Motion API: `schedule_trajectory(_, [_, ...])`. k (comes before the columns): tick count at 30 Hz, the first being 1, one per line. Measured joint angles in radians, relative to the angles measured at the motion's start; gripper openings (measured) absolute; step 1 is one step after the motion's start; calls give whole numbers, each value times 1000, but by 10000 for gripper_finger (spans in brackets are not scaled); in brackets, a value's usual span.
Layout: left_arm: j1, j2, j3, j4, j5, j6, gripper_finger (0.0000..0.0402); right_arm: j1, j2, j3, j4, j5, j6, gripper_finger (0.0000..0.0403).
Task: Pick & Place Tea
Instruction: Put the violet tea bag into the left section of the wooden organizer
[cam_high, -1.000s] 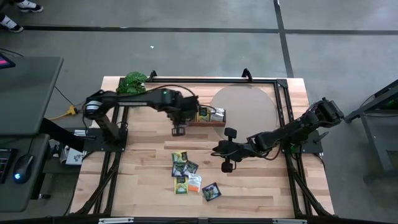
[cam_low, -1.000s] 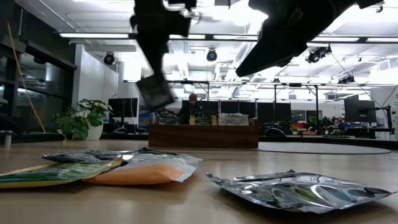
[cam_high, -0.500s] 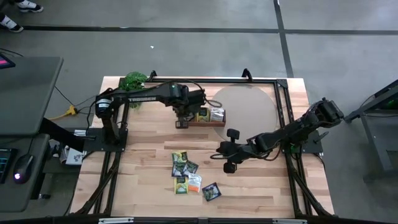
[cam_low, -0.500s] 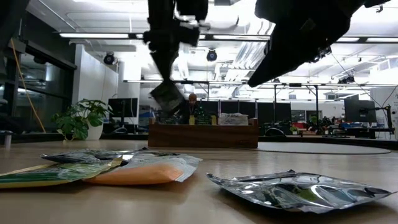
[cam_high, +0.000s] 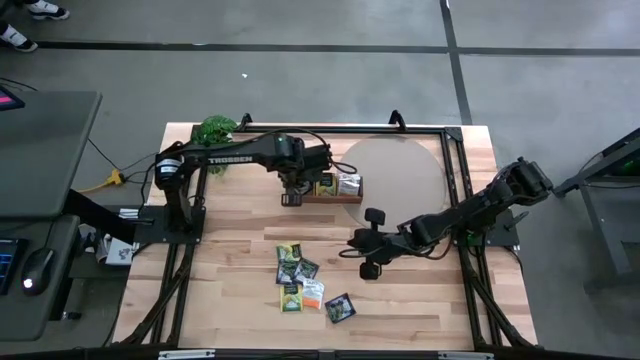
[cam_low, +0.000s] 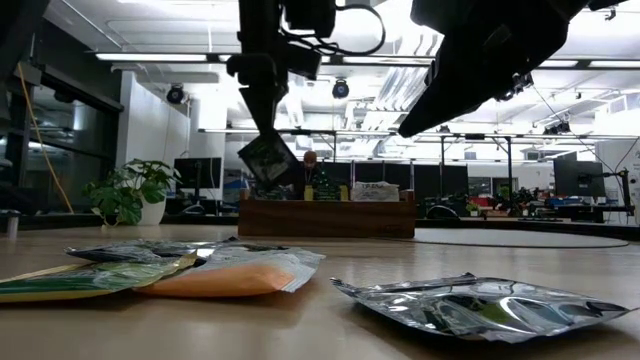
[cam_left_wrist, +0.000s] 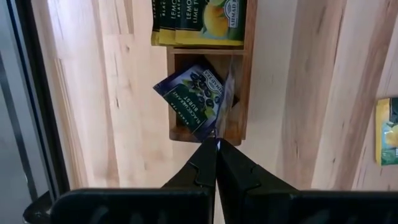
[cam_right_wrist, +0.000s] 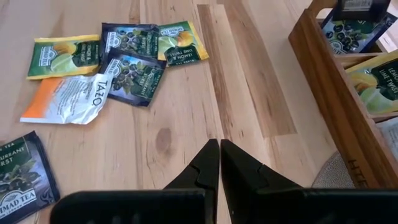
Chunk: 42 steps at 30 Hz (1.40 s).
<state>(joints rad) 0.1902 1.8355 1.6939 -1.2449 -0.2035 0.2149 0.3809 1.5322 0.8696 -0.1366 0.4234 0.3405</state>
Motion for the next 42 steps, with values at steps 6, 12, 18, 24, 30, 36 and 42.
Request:
schedule_trajectory(6, [0,19,2,8,-1,19,0,0,0,0,5,1,1,12])
schedule_trajectory(12, [15,53,5,-4,0,17,0,0,0,0,7,1,1,12])
schedule_trajectory(18, [27,71,4,-3,-12,17,0,0,0,-1,7,1,3,12])
schedule_trajectory(24, [26,74,2,-11,-11,17,0,0,0,-1,6,1,2,12])
schedule_trajectory(30, [26,76,1,1,-16,16,1,0,0,-1,6,1,3,12])
schedule_trajectory(36, [26,76,1,4,-17,12,17,0,0,-1,6,0,10,12])
schedule_trajectory(42, [26,76,1,4,-40,4,56,0,0,-1,6,-7,10,12])
